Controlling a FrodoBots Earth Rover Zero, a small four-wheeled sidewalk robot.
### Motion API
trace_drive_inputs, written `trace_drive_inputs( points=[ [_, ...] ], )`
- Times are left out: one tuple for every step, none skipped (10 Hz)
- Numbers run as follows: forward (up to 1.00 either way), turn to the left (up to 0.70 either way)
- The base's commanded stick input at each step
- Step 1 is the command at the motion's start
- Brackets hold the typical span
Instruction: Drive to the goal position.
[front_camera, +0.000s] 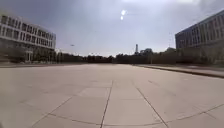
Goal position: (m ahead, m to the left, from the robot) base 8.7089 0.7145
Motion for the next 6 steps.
trace_drive_inputs(
  points=[
    [0.7,-0.02],
    [0.7,-0.02],
    [0.7,-0.02],
    [0.7,-0.02],
    [0.7,-0.02],
    [0.7,-0.02]
  ],
)
